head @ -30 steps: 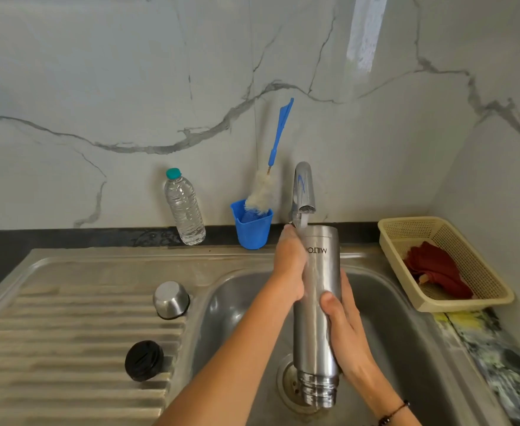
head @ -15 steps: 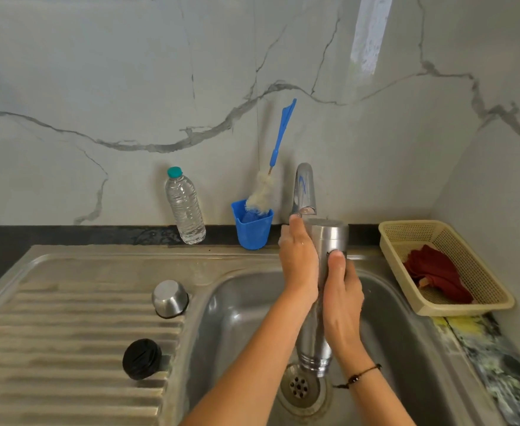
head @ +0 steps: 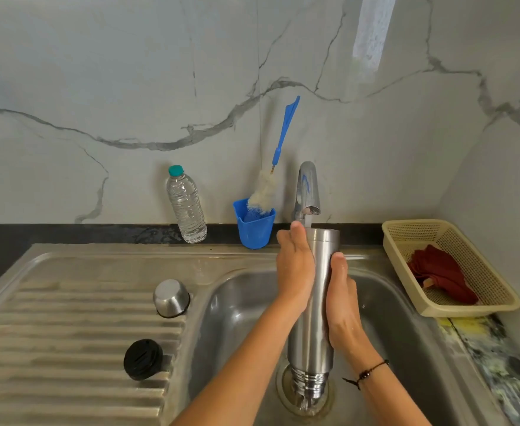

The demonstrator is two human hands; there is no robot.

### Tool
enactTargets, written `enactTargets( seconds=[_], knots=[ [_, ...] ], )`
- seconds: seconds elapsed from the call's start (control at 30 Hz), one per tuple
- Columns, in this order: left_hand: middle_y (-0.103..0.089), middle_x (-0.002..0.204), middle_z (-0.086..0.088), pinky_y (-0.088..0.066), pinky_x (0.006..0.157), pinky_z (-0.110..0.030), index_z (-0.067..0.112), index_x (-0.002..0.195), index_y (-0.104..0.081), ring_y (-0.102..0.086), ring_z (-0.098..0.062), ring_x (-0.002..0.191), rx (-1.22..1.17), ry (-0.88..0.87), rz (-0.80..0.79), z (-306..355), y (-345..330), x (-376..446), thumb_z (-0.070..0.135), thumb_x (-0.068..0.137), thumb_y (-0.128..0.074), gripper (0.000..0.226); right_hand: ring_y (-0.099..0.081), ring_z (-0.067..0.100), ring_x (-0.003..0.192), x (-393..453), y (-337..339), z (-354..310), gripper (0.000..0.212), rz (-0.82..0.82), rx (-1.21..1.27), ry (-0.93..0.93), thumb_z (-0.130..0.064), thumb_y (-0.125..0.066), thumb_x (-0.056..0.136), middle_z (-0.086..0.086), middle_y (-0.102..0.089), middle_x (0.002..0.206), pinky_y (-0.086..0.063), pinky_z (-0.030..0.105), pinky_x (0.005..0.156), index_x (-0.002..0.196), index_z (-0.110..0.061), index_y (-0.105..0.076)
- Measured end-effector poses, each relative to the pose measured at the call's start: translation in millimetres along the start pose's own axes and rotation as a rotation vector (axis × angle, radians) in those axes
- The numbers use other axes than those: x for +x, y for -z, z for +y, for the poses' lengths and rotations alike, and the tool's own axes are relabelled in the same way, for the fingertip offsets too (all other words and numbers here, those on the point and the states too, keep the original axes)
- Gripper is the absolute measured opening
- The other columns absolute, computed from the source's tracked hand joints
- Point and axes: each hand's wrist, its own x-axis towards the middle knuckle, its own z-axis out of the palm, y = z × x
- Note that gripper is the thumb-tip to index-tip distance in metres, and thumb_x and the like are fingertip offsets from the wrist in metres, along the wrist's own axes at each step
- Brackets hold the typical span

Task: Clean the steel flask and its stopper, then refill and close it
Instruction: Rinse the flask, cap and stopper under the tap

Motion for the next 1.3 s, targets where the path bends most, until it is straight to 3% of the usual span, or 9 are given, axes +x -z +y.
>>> enactTargets(
  seconds=[0.07,0.27,0.43,0.57,0.67,0.83,1.03,1.2,1.3],
  knots=[
    [-0.057,0.111,-0.007,-0.045,0.096,-0.039,0.015,0.116,-0.046,-0.056,-0.02,0.105,-0.091,0.147,-0.002,2.3,2.8,8.3,0.045,0.102,-0.025,0.04,-0.069,0.027,0.07,-1.0,-1.0,1.5,0.054,-0.012,0.015,0.016,-0.049,-0.025,0.096,0.016,-0.07,0.075,-0.057,0.035,0.064,0.089,-0.016,-0.067],
    [-0.063,0.085,-0.006,-0.047,0.088,-0.038,0.017,0.089,-0.057,-0.059,-0.021,0.084,-0.198,0.405,-0.122,15.1,19.7,18.8,0.038,0.098,-0.039,0.029,-0.069,0.027,0.072,0.0,4.6,-1.8,0.058,-0.145,0.035,-0.042,-0.055,-0.019,0.095,0.013,-0.071,0.077,-0.057,0.041,0.072,0.09,-0.023,-0.067],
    [-0.064,0.115,-0.004,-0.047,0.099,-0.042,0.023,0.122,-0.055,-0.061,-0.019,0.107,-0.172,0.188,-0.088,-0.2,9.5,7.3,0.073,0.083,-0.038,0.066,-0.07,0.023,0.074,11.3,8.6,-5.9,0.06,-0.169,-0.054,-0.148,-0.06,-0.02,0.093,0.01,-0.072,0.079,-0.055,0.035,0.073,0.093,-0.021,-0.066],
    [-0.056,0.082,-0.005,-0.049,0.086,-0.038,0.017,0.087,-0.054,-0.056,-0.018,0.082,-0.151,-0.049,0.055,-4.6,0.4,3.6,0.048,0.098,-0.037,0.037,-0.062,0.022,0.096,6.5,-7.9,1.1,0.065,0.0,-0.139,0.008,-0.069,-0.019,0.088,0.006,-0.067,0.1,-0.048,0.046,0.093,0.109,-0.022,-0.059],
    [-0.057,0.09,-0.005,-0.048,0.092,-0.042,0.019,0.088,-0.051,-0.057,-0.02,0.089,-0.217,0.052,0.081,2.0,-5.2,7.5,0.044,0.101,-0.034,0.032,-0.059,0.021,0.08,5.5,-11.8,-5.5,0.06,0.177,-0.16,0.095,-0.061,-0.022,0.091,0.009,-0.063,0.082,-0.049,0.042,0.083,0.087,-0.014,-0.059],
    [-0.06,0.088,-0.007,-0.05,0.083,-0.037,0.017,0.09,-0.053,-0.058,-0.021,0.084,-0.232,0.301,-0.036,9.7,10.2,28.9,0.031,0.099,-0.042,0.02,-0.069,0.024,0.075,13.7,-1.6,-11.6,0.06,0.011,-0.043,-0.066,-0.061,-0.021,0.092,0.012,-0.07,0.08,-0.056,0.036,0.072,0.093,-0.02,-0.065],
    [-0.063,0.123,-0.002,-0.044,0.103,-0.043,0.026,0.129,-0.054,-0.06,-0.019,0.113,-0.183,0.238,-0.111,1.4,8.3,13.7,0.071,0.088,-0.033,0.065,-0.071,0.024,0.079,20.2,1.1,-14.3,0.06,-0.113,0.087,-0.145,-0.064,-0.022,0.091,0.008,-0.074,0.083,-0.055,0.039,0.076,0.098,-0.025,-0.067],
    [-0.067,0.111,-0.005,-0.047,0.099,-0.043,0.022,0.12,-0.058,-0.063,-0.02,0.105,-0.229,0.265,-0.11,6.1,13.9,18.5,0.055,0.096,-0.036,0.046,-0.069,0.019,0.061,20.0,7.5,-12.2,0.063,-0.222,0.169,-0.221,-0.063,-0.022,0.091,0.008,-0.073,0.072,-0.054,0.031,0.06,0.095,-0.019,-0.065],
    [-0.069,0.091,-0.006,-0.053,0.083,-0.037,0.017,0.101,-0.062,-0.065,-0.02,0.089,-0.267,0.321,-0.122,9.4,19.8,19.7,0.048,0.098,-0.041,0.037,-0.068,0.021,0.062,21.7,12.8,-18.1,0.063,-0.27,0.166,-0.246,-0.065,-0.024,0.089,0.01,-0.072,0.072,-0.054,0.032,0.061,0.094,-0.017,-0.065]
  ],
)
